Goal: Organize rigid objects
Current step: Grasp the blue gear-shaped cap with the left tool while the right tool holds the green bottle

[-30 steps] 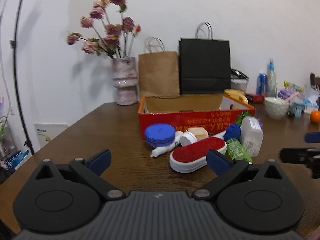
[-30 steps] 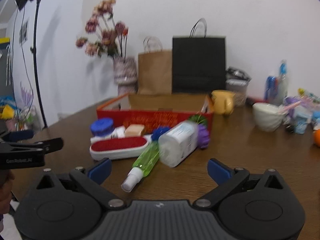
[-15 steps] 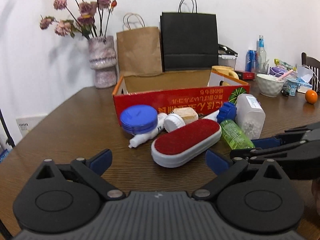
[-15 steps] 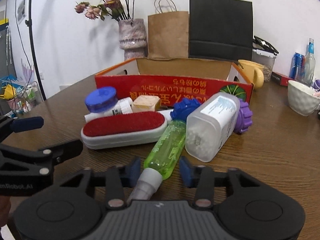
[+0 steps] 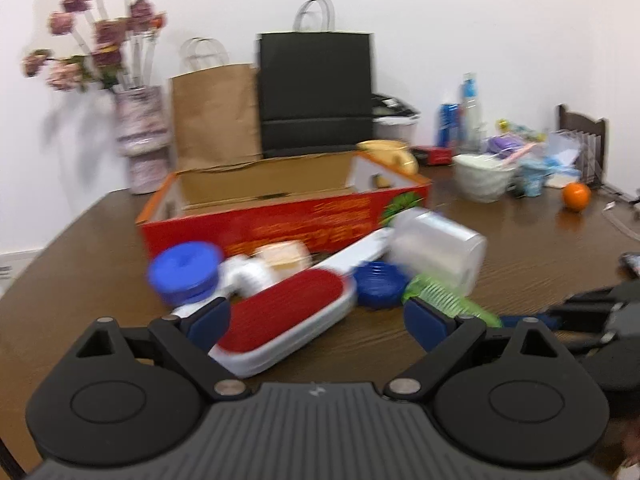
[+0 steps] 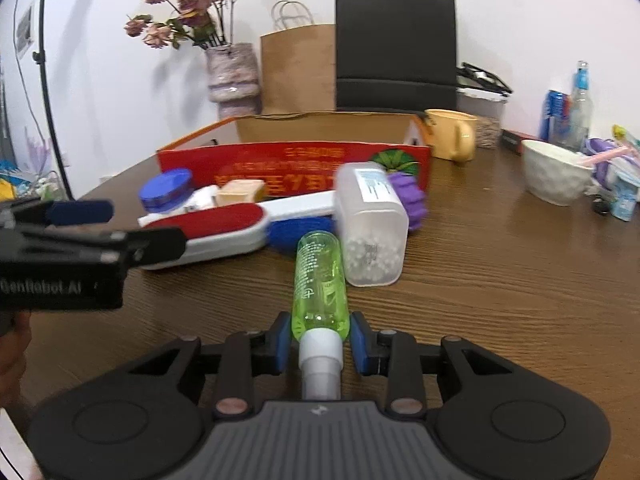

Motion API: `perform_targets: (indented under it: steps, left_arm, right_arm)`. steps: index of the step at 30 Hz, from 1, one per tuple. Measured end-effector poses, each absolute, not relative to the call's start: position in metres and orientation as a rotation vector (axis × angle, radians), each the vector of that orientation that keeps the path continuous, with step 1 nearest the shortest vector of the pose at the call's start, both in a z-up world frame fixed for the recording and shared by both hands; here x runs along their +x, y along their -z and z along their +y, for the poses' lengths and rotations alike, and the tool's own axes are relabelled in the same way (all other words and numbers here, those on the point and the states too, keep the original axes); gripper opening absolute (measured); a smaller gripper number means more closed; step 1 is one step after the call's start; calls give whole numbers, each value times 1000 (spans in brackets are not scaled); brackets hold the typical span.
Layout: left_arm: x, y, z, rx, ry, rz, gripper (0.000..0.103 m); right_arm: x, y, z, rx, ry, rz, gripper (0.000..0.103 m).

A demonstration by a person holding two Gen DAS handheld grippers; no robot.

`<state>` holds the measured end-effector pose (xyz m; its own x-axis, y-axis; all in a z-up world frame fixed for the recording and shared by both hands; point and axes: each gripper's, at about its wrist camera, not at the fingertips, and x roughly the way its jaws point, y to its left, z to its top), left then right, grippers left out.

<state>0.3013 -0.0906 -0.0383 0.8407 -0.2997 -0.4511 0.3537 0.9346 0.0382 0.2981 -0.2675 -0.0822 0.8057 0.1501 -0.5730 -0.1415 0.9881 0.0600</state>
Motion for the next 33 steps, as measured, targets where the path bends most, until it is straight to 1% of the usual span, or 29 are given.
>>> perform_targets:
  steps: [4,6,9,16,19,21,23,26,30,33]
  left_arm:
    - [316,41,-121,142,418,496,80]
    - [325,48,-135,137,436,550,72]
    - [336,58,-147,117,419,608,71]
    - [361,69,-171,68,304,634,71]
    - [371,70,-175,50,267,646,68]
    - [378,73,-178,42,246,662,63]
    - [380,76,-180,52,215,654,54]
    - [382,75,-179,38,200,651,53]
    - [373,73,-179,53,189,639,52]
    - [353,66,-176,80,188,602,52]
  right_arm:
    - [298,84,-282,18,-117,606,30]
    - [301,84,-291,33,-106,601,30]
    - [308,85,-302,36,-113,602,31]
    - [332,81,-315,33,-172,609,31]
    - [344,80,-317,27,-187,615,31]
    - [351,82,-319,38,-207,631,33]
    - [357,84,-320,49,-226,645,34]
    - [359,86,-317,45,-237,644,31]
    - [356,86,-315,47,-237,642,31]
    - [346,85,-312,36,-240,637,31]
